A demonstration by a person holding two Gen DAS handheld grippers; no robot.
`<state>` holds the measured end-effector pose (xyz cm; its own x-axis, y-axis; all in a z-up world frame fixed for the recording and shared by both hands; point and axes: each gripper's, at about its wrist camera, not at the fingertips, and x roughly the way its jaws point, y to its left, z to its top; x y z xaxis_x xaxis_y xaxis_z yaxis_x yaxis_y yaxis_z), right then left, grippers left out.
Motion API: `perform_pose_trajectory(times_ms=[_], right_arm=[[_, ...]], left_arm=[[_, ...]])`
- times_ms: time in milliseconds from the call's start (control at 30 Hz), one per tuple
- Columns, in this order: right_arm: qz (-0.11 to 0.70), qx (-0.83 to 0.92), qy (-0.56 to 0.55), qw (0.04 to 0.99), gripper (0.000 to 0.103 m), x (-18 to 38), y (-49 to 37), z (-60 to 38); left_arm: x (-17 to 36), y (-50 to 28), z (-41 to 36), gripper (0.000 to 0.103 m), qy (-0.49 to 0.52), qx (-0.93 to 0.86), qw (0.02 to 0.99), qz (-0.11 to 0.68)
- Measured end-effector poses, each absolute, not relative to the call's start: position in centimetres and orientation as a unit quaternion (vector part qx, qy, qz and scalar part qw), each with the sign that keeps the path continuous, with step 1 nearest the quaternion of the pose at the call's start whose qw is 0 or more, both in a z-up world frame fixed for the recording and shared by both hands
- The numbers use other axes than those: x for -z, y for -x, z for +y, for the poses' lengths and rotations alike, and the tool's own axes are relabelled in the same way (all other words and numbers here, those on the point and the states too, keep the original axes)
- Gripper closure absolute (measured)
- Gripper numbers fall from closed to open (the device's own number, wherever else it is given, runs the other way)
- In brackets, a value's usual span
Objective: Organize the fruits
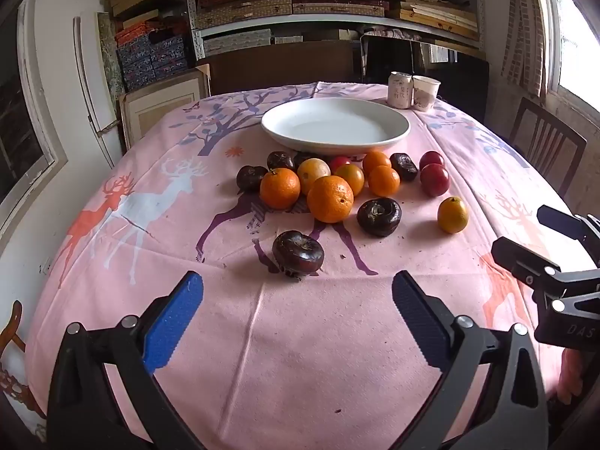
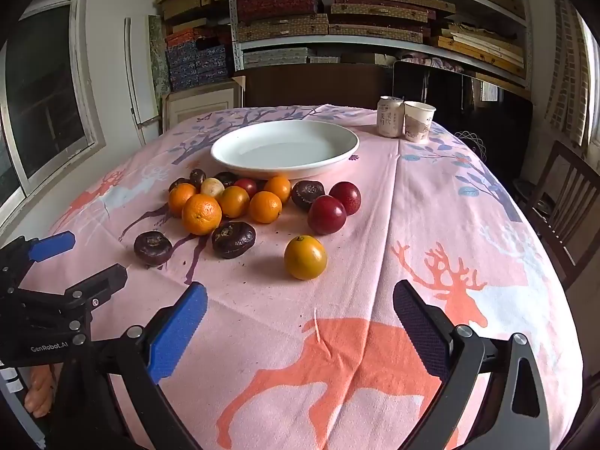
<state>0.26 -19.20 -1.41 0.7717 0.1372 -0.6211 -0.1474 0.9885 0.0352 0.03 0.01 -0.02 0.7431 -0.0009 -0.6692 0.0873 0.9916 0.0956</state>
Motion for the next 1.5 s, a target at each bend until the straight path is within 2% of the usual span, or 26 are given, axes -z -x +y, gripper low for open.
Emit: perform_pose_trajectory(times_ms=[1500], right_arm=[[0.336, -0.086, 0.018, 0.938, 0.003, 2.0, 0.0, -18.5]], left_arm=[[1.0, -0.2, 0.3, 0.004, -0.053, 0.022, 0.926, 0.374]])
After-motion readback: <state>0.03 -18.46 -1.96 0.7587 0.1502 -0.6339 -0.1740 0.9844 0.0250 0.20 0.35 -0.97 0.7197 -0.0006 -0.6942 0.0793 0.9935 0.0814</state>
